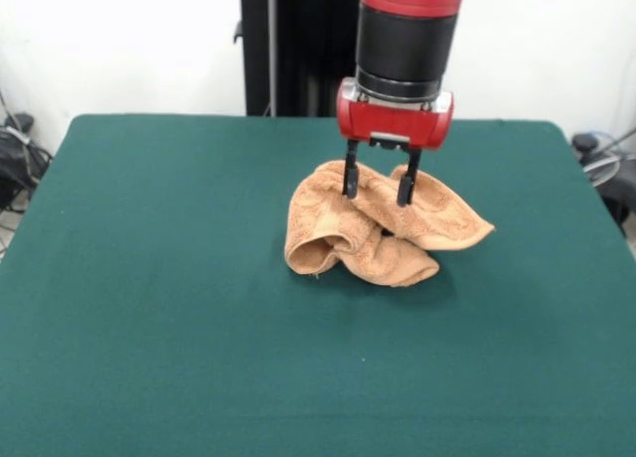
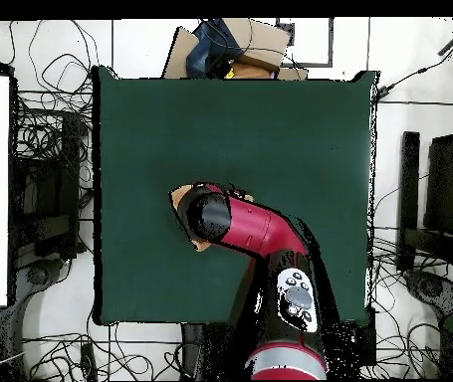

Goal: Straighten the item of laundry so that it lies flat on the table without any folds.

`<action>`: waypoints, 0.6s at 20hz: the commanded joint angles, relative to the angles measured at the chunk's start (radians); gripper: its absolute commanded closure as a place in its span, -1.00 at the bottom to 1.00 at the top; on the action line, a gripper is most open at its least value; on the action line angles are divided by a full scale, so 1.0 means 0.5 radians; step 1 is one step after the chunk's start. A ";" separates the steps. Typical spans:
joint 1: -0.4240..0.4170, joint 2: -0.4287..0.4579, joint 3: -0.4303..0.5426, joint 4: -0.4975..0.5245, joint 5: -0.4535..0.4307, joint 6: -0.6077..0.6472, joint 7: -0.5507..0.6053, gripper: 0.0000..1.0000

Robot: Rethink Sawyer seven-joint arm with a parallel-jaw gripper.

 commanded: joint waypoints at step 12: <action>0.059 -0.021 0.152 0.079 -0.054 0.049 0.265 -1.00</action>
